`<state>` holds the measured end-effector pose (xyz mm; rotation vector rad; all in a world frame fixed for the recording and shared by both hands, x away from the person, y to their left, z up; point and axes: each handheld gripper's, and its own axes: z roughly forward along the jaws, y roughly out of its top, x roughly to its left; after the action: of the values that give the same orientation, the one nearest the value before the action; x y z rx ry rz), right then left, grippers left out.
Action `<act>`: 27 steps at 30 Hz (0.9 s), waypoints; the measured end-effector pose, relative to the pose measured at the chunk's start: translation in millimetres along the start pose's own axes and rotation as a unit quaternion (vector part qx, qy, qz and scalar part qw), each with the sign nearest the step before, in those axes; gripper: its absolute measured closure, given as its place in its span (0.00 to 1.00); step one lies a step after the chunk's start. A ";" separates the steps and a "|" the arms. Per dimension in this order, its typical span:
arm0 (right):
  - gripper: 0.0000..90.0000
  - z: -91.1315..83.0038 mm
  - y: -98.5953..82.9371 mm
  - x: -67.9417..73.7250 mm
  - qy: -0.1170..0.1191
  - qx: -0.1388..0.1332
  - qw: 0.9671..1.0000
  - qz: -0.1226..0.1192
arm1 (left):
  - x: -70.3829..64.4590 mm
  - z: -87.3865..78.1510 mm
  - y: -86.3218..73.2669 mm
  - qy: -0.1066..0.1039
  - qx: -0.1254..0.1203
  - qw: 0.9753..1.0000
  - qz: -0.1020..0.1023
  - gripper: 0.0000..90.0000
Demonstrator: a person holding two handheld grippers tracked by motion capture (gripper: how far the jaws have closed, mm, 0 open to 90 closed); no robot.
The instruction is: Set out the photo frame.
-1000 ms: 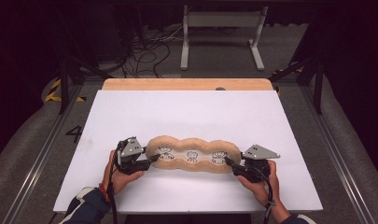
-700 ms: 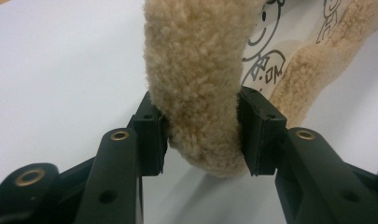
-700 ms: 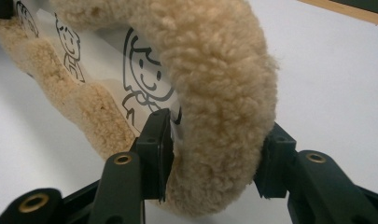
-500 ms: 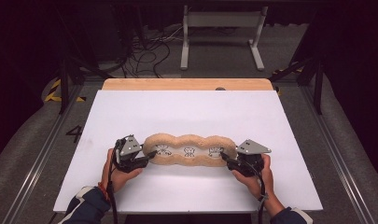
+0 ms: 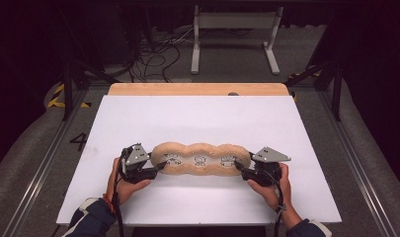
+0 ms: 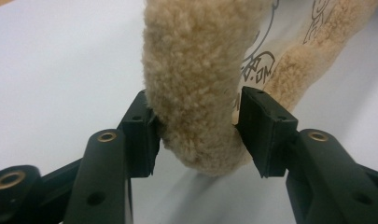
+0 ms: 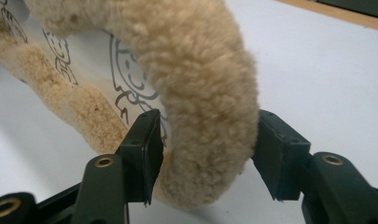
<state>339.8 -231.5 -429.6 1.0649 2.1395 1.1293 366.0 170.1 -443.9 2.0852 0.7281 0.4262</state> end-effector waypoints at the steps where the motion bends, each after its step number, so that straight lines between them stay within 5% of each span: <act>1: 0.48 -2.3 0.3 -0.9 0.003 -0.005 1.000 0.003 | 0.4 -0.8 0.2 0.002 -0.001 1.000 0.000 0.51; 8: 0.48 -20.9 0.6 -7.3 -0.003 -0.035 0.999 0.011 | 2.9 -13.2 0.4 0.002 -0.025 1.000 0.001 0.42; 27: 0.40 -16.6 7.8 -0.9 -0.014 -0.021 0.999 -0.020 | -2.3 -13.0 4.3 0.012 -0.032 0.999 0.021 0.24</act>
<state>331.7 -237.1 -414.1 1.0098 2.0961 1.1302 358.6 174.8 -433.0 2.0403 0.6776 0.4929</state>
